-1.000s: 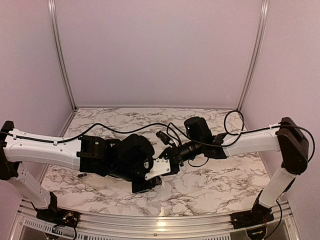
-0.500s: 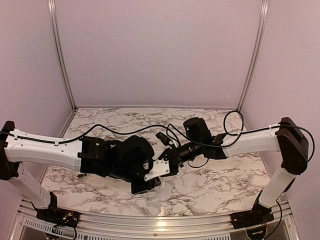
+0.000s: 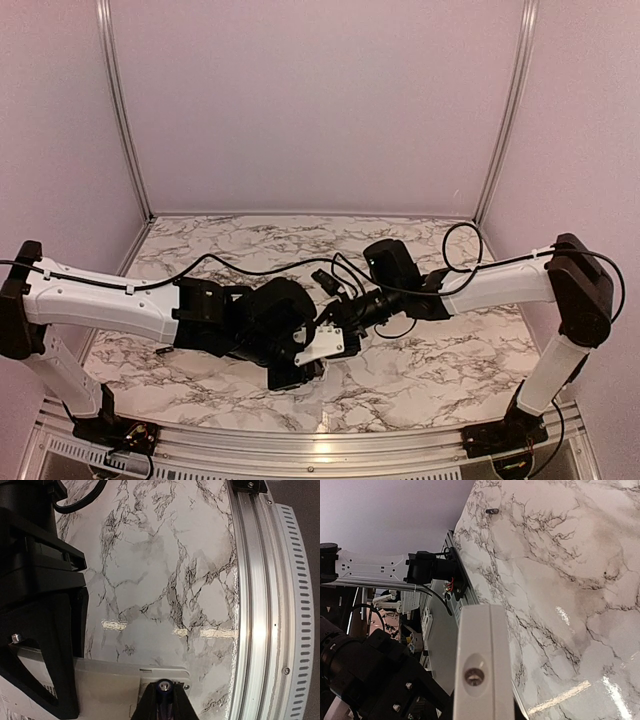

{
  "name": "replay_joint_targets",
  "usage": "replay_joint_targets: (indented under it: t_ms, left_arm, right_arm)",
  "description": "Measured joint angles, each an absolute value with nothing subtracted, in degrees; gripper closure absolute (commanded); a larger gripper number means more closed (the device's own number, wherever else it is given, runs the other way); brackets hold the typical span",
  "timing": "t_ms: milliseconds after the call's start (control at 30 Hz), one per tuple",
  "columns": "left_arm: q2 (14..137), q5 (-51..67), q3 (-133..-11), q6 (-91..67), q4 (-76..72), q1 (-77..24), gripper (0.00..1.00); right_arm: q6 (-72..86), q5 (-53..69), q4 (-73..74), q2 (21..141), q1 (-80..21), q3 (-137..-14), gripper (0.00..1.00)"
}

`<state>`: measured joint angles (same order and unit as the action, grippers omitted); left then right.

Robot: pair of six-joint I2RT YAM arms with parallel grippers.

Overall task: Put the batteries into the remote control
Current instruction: Place the battery at the center of the board.

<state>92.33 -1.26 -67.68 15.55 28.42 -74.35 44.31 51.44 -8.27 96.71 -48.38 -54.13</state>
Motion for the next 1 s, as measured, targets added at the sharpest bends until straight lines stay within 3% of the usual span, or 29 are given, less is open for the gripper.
replay_joint_targets:
  t_ms: [633,1000]
  left_arm:
    - [92.86,1.04,-68.51,15.42,28.62,-73.38,1.00]
    - [92.99,-0.05,-70.43,15.44,31.27,-73.38,0.88]
  right_arm:
    - [44.86,51.29,-8.29,96.71,-48.38,-53.76,1.00]
    - [46.02,52.18,-10.24,96.73,-48.34,-53.74,1.00]
